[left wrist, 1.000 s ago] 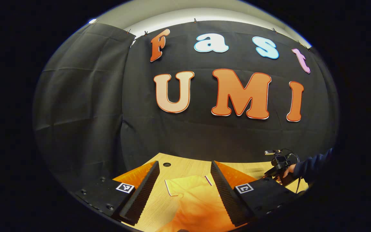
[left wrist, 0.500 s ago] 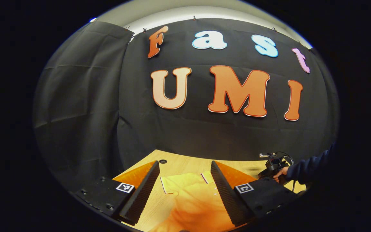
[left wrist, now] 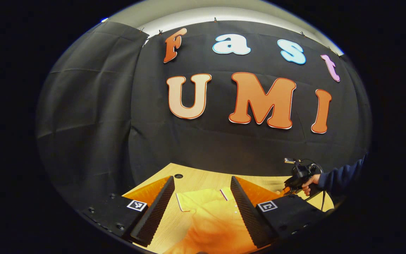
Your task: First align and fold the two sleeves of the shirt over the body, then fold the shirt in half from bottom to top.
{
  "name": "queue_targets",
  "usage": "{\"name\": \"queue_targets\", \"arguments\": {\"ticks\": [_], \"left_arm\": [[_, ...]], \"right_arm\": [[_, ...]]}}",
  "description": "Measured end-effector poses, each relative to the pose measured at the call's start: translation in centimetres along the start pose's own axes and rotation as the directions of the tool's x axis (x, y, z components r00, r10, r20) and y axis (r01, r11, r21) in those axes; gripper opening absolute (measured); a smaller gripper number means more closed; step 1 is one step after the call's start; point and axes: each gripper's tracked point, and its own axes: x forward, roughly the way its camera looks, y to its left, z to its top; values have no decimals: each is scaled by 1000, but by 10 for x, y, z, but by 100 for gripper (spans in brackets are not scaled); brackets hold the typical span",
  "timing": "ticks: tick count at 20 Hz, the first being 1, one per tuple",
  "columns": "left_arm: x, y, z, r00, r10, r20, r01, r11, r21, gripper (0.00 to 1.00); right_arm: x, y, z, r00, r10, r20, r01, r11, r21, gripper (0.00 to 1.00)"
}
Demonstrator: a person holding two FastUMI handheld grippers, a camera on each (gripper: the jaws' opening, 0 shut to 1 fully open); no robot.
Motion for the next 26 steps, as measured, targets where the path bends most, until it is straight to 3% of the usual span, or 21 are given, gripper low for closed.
{"name": "queue_targets", "arguments": {"ticks": [3,4,5,9,10,11,12,15,17,18,19,20,22,23,24,26], "left_arm": [[0,1,-4,1000,0,-13,1,1000,14,98],[0,1,-6,1000,0,-15,1,1000,15,98],[0,1,-7,1000,2,-21,-2,1000,17,98],[-3,6,-17,998,15,-53,-14,999,29,98],[-2,8,-18,998,21,-53,-19,999,29,98],[-2,11,-19,998,27,-57,-26,999,27,98],[0,14,-21,997,37,-62,-35,999,25,98],[6,31,-38,987,64,-145,-63,998,9,98],[22,36,-50,982,20,-190,-20,1000,-2,98],[29,39,-52,980,0,-197,-1,1000,-6,98],[38,45,-54,976,-21,-216,19,1000,-8,98],[46,51,-59,970,-48,-237,46,999,-12,98],[67,62,-67,951,-108,-291,99,994,-45,98],[75,70,-79,925,-128,-358,102,991,-89,98],[88,72,-97,874,-201,-444,125,973,-195,98],[102,86,-111,820,-230,-525,117,964,-240,98]], "right_arm": [[-4,24,0,999,37,-8,-37,999,-34,5],[-4,33,1,998,57,-13,-57,998,-35,10],[-4,43,-2,996,83,-26,-84,996,-21,5],[-6,74,-1,983,182,-26,-183,983,-10,8],[-10,80,1,979,203,-14,-203,979,-11,17],[-12,82,3,977,213,-6,-213,977,-8,20],[-13,81,3,978,209,2,-209,978,-12,37],[-28,91,0,965,260,40,-258,965,-45,70],[-45,93,-3,959,255,120,-249,966,-65,80],[-52,93,-4,956,251,150,-241,967,-80,74],[-60,93,-8,953,243,180,-231,969,-88,86],[-70,92,-14,950,220,221,-207,975,-79,92],[-87,87,-21,939,161,304,-154,987,-46,94],[-95,84,-24,930,126,344,-128,992,-19,94],[-106,83,-30,918,90,387,-108,994,26,94],[-124,75,-33,891,21,454,-67,994,86,94]]}}
